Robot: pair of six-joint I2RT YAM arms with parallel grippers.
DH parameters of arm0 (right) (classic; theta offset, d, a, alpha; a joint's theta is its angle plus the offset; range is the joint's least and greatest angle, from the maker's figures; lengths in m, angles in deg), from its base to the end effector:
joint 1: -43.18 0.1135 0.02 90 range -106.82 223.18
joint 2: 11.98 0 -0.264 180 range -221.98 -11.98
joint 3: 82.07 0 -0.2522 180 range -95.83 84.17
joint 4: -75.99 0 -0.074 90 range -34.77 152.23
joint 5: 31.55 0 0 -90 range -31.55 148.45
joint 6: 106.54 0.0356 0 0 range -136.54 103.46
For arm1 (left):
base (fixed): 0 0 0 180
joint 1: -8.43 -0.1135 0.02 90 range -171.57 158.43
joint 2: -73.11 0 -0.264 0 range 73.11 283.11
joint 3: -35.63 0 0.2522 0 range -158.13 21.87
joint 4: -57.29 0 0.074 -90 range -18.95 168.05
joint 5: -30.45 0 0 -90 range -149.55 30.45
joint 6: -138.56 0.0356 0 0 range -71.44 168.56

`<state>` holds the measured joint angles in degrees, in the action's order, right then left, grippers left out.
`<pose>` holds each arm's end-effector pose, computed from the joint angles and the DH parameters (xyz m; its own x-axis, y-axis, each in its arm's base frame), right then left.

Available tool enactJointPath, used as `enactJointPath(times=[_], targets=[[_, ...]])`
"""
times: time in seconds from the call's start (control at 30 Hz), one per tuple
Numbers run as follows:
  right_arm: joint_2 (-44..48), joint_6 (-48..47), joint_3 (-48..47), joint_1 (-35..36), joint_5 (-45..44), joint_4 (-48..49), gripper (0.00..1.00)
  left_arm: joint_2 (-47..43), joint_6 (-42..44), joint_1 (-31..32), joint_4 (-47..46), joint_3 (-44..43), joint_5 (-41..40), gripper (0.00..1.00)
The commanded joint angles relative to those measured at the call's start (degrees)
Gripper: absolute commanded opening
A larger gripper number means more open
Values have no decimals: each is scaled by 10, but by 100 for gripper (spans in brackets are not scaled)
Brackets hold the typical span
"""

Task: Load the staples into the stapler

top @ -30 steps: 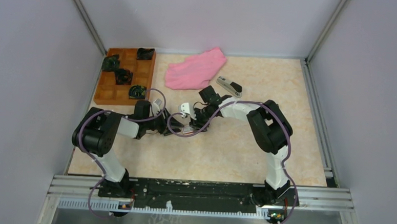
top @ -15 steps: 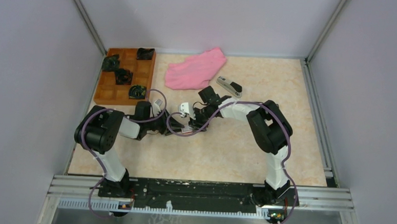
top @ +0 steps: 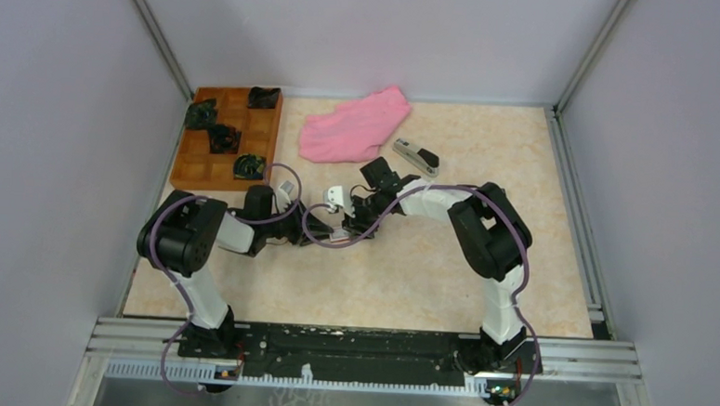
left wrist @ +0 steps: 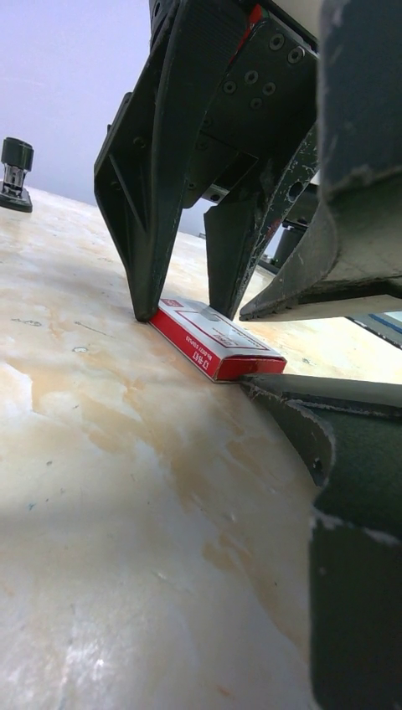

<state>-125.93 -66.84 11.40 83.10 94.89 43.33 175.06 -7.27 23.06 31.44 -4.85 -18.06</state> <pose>0.2949 0.2743 0.1497 0.1474 -0.6837 -0.7147 -0.9863 -0.1553 -0.0549 0.2620 -0.0928 0.0916 -0.9042 -0.4045 -0.1373 -0.0673 0.4524 -0.8893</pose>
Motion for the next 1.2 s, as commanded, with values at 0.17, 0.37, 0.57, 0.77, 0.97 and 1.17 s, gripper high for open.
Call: enactJointPath(times=[0.17,0.37,0.57,0.77,0.97,1.17], targets=[[13,10,18,19,7,14,47,12,-9,18,-30,6,1,38],[13,14,21,20,14,20,47,13,-18,25,-50,9,2,39],[14,14,21,20,11,20,48,14,-23,26,-64,14,0,40],[18,20,23,20,27,31,48,33,-45,26,-106,23,9,43],[19,28,24,20,37,44,48,47,-63,26,-141,33,9,44],[24,37,30,18,14,52,48,36,-51,23,-114,40,-2,51]])
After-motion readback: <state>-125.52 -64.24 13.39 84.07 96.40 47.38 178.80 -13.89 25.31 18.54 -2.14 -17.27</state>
